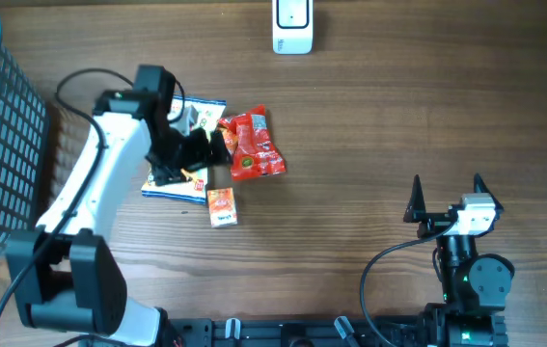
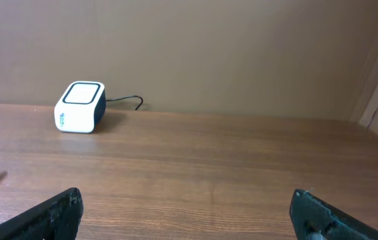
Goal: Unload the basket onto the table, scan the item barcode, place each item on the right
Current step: 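Lift the orange tissue box out and place it below the red bag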
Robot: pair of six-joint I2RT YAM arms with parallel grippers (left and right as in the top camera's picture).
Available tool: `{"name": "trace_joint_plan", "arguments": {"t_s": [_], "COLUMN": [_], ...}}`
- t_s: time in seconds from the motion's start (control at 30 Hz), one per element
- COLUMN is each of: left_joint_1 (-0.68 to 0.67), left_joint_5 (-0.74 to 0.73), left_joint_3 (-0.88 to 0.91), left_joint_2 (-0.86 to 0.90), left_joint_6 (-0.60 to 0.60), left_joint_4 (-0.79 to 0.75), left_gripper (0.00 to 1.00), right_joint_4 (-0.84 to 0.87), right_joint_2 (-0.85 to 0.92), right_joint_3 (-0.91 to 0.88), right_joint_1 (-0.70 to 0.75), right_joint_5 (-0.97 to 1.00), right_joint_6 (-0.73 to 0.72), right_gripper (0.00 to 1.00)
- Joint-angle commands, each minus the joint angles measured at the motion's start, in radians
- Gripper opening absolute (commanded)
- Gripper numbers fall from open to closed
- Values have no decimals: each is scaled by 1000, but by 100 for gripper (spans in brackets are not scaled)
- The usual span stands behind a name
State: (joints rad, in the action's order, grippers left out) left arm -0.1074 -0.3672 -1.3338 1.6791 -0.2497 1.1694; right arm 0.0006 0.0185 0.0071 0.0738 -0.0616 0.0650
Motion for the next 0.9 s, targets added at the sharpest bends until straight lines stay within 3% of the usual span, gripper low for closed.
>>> {"name": "trace_joint_plan", "arguments": {"t_s": [0.0,0.17,0.37,0.63,0.87], "left_joint_1": [37,71,108,335,549], "left_joint_5": [-2,-25,2,421,632], "left_joint_3": [-185,-369,-391,-505,-505], "left_joint_2": [-17,-53,-144,-229,-231], "left_joint_6": [2,3,3,-297,-336], "left_joint_4": [77,129,61,21,-90], "left_gripper": [100,100,100,100,100], "right_joint_4": [1,1,1,1,1], "right_joint_2": [-4,-4,-4,-4,-4], "right_joint_3": [-2,-2,-2,-2,-2], "right_joint_1": [5,5,5,5,5], "right_joint_5": [10,10,10,10,10], "right_joint_6": [-14,-14,-14,-14,-14], "right_gripper": [100,100,100,100,100]}}
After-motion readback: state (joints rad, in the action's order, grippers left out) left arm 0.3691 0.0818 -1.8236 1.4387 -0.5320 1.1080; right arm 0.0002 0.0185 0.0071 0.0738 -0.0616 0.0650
